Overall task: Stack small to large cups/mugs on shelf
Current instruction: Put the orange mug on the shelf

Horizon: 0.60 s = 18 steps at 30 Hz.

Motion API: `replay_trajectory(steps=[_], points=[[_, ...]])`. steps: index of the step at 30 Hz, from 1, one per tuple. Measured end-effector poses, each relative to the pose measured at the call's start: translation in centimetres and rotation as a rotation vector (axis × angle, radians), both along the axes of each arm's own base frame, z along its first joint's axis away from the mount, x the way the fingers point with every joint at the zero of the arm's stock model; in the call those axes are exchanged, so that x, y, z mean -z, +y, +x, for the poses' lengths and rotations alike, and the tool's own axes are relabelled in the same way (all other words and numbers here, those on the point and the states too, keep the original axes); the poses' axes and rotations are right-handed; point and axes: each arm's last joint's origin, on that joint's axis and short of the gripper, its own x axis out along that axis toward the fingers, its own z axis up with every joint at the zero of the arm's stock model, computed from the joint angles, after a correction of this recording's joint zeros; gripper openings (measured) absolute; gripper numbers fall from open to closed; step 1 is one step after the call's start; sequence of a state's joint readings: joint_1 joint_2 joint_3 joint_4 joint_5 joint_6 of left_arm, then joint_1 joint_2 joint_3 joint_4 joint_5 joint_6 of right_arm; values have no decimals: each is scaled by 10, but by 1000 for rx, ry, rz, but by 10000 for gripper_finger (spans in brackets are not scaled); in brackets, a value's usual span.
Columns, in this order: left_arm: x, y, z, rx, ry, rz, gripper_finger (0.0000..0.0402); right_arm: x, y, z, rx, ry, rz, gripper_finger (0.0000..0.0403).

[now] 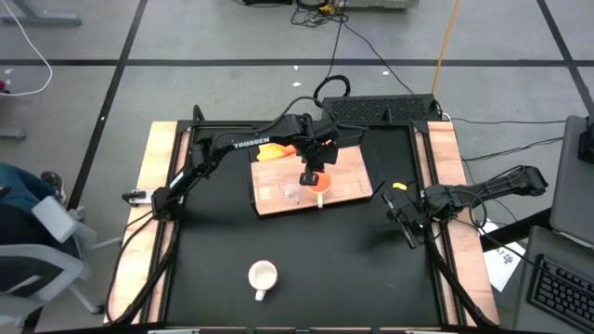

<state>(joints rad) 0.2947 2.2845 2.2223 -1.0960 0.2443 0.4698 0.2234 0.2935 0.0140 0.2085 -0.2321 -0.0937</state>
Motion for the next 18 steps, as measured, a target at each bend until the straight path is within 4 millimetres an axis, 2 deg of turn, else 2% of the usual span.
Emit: replay_trajectory(steps=[10,18], points=[[0,0,-1,-4,8,-2,6,0,0,0,0,3,1,0],[0,0,0,-10,9,5,38,0,0,0,0,4,1,0]])
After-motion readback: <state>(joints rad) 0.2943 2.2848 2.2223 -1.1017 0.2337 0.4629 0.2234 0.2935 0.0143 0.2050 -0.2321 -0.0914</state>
